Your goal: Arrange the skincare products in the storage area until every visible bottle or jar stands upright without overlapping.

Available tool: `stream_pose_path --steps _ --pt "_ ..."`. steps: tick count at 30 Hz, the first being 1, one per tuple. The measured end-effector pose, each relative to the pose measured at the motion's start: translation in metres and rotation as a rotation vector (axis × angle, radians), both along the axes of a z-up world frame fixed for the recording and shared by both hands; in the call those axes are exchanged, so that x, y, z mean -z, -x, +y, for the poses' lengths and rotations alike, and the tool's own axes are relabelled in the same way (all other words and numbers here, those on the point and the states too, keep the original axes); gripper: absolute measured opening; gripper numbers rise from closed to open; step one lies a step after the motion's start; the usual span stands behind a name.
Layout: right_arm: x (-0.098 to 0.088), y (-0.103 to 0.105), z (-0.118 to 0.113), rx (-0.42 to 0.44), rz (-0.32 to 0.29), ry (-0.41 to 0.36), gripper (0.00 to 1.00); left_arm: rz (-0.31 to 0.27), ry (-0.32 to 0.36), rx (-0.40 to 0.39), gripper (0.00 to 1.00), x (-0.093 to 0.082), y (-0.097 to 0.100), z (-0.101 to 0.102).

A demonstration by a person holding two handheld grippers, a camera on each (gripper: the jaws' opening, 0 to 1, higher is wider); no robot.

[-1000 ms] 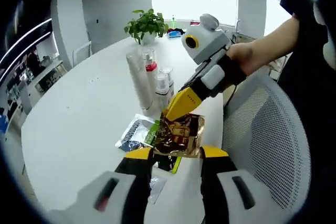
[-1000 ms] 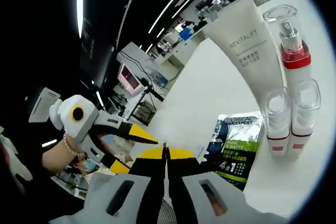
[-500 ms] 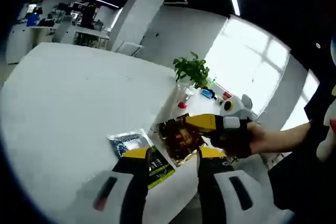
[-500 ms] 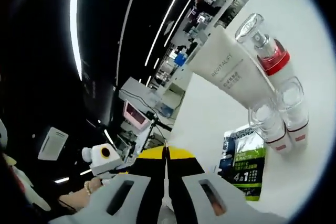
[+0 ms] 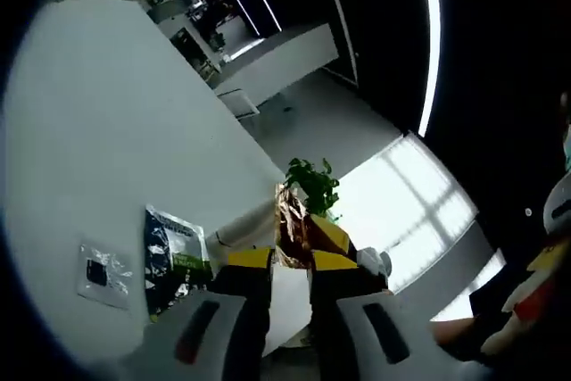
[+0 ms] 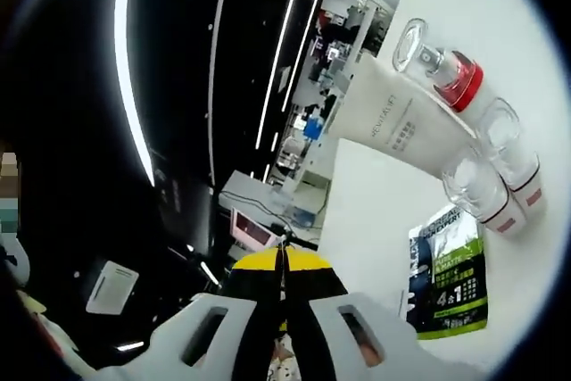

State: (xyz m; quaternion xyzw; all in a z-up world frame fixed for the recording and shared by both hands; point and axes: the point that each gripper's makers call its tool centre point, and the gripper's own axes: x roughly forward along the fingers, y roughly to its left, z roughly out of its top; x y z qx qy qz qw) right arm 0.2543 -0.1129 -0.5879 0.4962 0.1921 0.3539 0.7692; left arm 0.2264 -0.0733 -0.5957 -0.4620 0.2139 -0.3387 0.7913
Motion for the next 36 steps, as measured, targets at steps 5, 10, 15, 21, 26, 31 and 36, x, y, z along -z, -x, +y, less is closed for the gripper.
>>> stream_pose_path --steps 5,10,15,21,26,31,36 --pt "0.001 0.0 0.0 0.027 -0.004 0.003 0.01 0.019 -0.004 -0.031 0.01 0.002 -0.003 0.002" --pt "0.001 0.003 0.002 0.011 -0.024 0.052 0.01 0.042 0.006 -0.041 0.0 0.0 -0.004 0.005" --pt "0.007 0.009 0.003 -0.034 -0.076 0.169 0.02 0.056 -0.074 0.045 0.0 0.004 -0.001 0.009" --pt "0.018 0.018 0.001 -0.129 -0.213 0.398 0.05 0.019 -0.221 0.183 0.0 0.006 0.004 0.013" --pt "0.019 0.025 0.002 -0.225 -0.322 0.503 0.1 -0.001 -0.283 0.309 0.0 0.003 0.012 0.012" --pt "0.015 0.039 0.004 -0.351 -0.357 0.483 0.18 0.002 -0.35 0.475 0.0 0.006 0.024 0.014" --pt "0.011 0.055 0.01 -0.449 -0.362 0.439 0.18 -0.009 -0.402 0.621 0.0 0.005 0.039 0.008"
